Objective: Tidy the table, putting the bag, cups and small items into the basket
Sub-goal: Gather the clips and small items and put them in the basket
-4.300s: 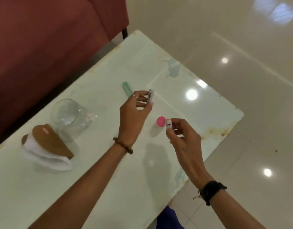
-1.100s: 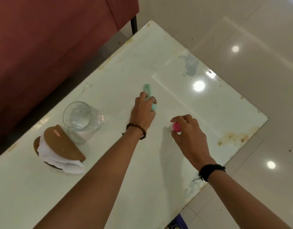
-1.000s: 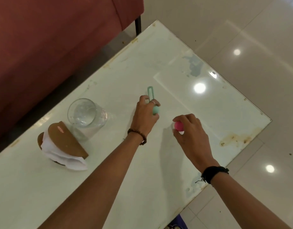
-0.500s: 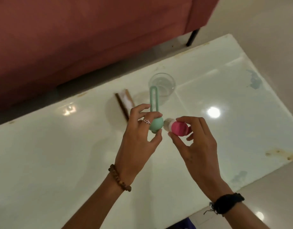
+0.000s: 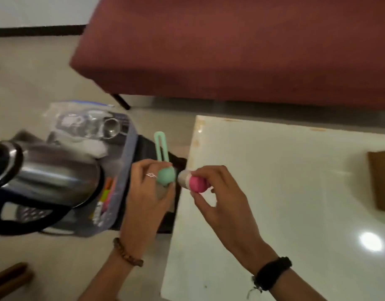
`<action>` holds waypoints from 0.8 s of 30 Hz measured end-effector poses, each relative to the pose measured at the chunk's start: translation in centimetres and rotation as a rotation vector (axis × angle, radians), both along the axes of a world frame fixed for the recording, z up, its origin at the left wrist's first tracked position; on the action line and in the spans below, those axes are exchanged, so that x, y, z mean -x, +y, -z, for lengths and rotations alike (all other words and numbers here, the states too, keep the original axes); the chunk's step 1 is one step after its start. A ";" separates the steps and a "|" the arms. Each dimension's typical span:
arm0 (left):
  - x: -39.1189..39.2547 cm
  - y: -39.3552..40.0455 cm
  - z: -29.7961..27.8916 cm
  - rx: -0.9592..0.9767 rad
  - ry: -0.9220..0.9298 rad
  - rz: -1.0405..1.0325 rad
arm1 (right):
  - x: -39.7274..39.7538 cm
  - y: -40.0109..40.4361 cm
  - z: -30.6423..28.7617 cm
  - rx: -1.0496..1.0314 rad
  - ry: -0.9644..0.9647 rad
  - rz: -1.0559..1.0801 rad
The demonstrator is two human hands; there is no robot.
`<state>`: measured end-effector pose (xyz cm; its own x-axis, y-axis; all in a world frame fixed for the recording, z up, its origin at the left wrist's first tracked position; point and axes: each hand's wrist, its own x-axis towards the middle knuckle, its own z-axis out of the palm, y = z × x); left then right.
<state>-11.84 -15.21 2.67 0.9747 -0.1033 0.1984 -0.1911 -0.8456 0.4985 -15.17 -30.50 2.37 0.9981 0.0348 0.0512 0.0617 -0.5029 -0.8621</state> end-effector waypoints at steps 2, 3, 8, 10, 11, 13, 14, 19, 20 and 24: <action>-0.7 5.3 -0.1 -0.077 -0.022 -0.084 | -2.2 4.7 -0.3 0.006 -0.010 -0.111; -0.9 7.9 0.1 -0.062 -0.019 -0.140 | -3.3 7.1 -0.3 0.013 -0.024 -0.159; -1.8 15.9 2.9 0.052 0.146 -0.272 | -8.8 15.8 0.7 0.079 -0.056 -0.263; -2.5 16.8 4.6 0.074 0.207 -0.265 | -10.7 17.6 2.0 0.198 -0.044 -0.261; -2.8 17.5 5.8 0.077 0.220 -0.261 | -11.6 18.9 2.9 0.284 -0.038 -0.264; -3.8 17.1 7.2 0.029 0.260 -0.220 | -13.2 19.5 4.5 0.470 -0.036 -0.240; -4.4 16.7 7.8 -0.006 0.283 -0.193 | -13.8 19.5 5.1 0.545 -0.044 -0.227; -6.5 16.8 9.9 0.006 0.356 -0.184 | -15.1 21.1 7.4 0.665 -0.075 -0.202; -6.7 16.8 10.2 0.006 0.365 -0.171 | -15.2 21.3 7.6 0.686 -0.088 -0.210; -7.0 16.8 11.2 0.034 0.395 -0.148 | -15.5 21.7 7.7 0.750 -0.106 -0.237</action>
<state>-4.80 1.58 -8.49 0.9803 0.0432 -0.1927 0.1422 -0.8313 0.5373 0.37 -8.84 -5.34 0.9508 0.3090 0.0245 0.3031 -0.9102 -0.2822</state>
